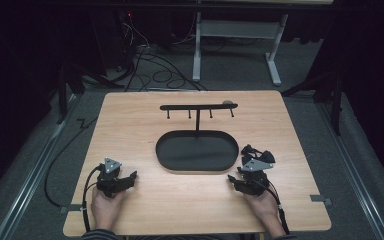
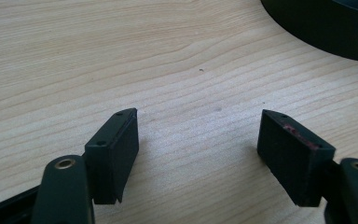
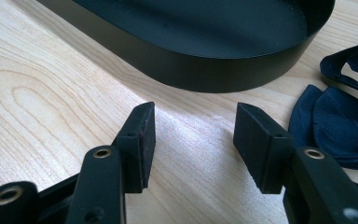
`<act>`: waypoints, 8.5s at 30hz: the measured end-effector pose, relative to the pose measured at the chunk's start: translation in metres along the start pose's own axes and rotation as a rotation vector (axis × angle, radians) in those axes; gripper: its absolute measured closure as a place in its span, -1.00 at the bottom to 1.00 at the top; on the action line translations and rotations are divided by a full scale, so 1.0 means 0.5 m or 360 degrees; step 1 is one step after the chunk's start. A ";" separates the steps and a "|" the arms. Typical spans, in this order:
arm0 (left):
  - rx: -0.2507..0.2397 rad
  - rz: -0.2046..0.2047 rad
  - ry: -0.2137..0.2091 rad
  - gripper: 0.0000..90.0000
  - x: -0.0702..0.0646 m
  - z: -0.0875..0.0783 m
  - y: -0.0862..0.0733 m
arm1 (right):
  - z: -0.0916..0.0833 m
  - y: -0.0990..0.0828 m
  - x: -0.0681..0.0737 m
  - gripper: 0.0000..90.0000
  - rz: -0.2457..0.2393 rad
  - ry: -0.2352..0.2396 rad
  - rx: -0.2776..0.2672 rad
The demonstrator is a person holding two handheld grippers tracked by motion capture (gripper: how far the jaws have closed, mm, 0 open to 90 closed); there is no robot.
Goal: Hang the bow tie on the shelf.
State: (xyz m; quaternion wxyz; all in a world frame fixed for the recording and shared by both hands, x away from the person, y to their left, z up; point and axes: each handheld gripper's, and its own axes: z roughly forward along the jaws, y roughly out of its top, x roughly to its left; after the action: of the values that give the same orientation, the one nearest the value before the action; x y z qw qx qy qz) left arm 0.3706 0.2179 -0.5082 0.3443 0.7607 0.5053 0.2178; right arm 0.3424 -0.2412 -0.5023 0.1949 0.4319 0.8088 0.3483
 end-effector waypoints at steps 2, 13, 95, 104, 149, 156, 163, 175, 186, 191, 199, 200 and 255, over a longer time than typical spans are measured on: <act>0.0000 0.0000 0.0000 -0.34 0.000 0.000 0.000 | 0.000 0.000 0.000 0.12 0.0001 -0.0001 0.0000; 0.0000 -0.0001 -0.0003 -0.33 0.000 0.000 0.000 | 0.000 0.000 0.000 0.10 0.0003 -0.0006 0.0002; -0.0010 -0.0017 -0.0013 -0.33 0.003 0.000 0.000 | -0.131 0.000 -0.144 0.34 0.0349 -0.0182 -0.0255; -0.0006 -0.0017 -0.0018 -0.33 0.004 -0.001 0.000 | -0.113 0.045 -0.173 0.39 0.0335 -0.0198 -0.0234; -0.0009 -0.0019 -0.0016 -0.33 0.003 0.000 0.000 | -0.020 0.066 -0.213 0.97 0.0333 -0.0053 0.0039; -0.0009 -0.0019 -0.0017 -0.33 0.003 0.000 0.000 | -0.025 0.066 -0.213 1.00 0.0318 -0.0061 0.0017; -0.0009 -0.0018 -0.0015 -0.33 0.003 0.000 0.000 | -0.047 0.070 -0.210 1.00 0.0306 -0.0071 -0.0061; -0.0009 -0.0016 -0.0012 -0.33 0.003 0.000 0.000 | -0.086 0.080 -0.193 1.00 0.0258 -0.0092 -0.0167; -0.0010 -0.0016 -0.0012 -0.33 0.003 0.000 0.000 | -0.126 0.092 -0.183 1.00 0.0210 -0.0107 -0.0254; -0.0008 -0.0013 -0.0012 -0.33 0.003 0.000 0.000 | -0.141 0.097 -0.177 1.00 0.0192 -0.0110 -0.0290; -0.0005 -0.0012 -0.0010 -0.33 0.003 0.000 0.000 | -0.159 0.108 -0.165 1.00 0.0137 -0.0103 -0.0330; -0.0005 -0.0012 -0.0010 -0.33 0.003 0.000 0.000 | -0.161 0.110 -0.163 1.00 0.0132 -0.0102 -0.0335; -0.0009 -0.0019 -0.0017 -0.33 0.003 0.000 0.000 | -0.170 0.235 -0.098 1.00 -0.0017 0.0106 -0.0490</act>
State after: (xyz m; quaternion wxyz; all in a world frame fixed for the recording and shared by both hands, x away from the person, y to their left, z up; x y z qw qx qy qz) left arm 0.3711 0.2194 -0.5082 0.3505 0.7578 0.5074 0.2129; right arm 0.3835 -0.2703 -0.3577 0.2337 0.3810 0.7541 0.4812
